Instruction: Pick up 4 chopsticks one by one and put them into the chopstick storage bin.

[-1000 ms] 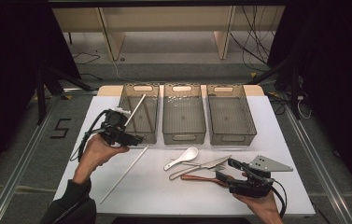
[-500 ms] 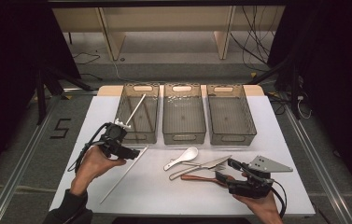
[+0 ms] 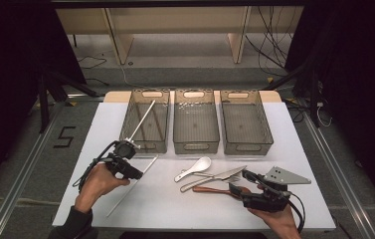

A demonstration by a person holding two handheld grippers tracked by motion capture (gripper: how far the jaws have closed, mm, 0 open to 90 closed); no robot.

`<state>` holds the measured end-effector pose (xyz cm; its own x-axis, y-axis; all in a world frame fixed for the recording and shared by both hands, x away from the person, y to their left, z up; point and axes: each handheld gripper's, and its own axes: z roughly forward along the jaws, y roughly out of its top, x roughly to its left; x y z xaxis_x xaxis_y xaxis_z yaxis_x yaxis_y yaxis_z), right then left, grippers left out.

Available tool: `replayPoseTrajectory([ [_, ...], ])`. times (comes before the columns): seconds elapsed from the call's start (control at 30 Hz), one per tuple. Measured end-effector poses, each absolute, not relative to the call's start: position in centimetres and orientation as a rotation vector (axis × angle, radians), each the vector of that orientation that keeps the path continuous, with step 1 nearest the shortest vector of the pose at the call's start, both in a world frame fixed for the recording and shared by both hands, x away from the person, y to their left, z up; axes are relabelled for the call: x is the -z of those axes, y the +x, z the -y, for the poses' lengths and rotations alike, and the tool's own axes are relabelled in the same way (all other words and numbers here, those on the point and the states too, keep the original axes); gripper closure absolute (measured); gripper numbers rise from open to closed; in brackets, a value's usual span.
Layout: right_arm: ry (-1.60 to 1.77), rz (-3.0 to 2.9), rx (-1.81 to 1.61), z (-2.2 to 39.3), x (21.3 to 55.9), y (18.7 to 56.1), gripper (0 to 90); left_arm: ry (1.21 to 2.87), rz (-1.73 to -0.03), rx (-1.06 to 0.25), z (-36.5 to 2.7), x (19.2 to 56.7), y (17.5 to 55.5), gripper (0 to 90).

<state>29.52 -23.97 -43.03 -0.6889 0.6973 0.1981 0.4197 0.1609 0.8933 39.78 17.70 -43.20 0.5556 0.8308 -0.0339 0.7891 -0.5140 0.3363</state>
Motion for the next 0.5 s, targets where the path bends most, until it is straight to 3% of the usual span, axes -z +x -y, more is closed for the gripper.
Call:
replayPoseTrajectory([
  [0.5,1.08,-2.184,-1.536,23.9,43.1,29.5,30.7,2.578,-1.329,-0.093,-17.3,45.6,40.2,65.8],
])
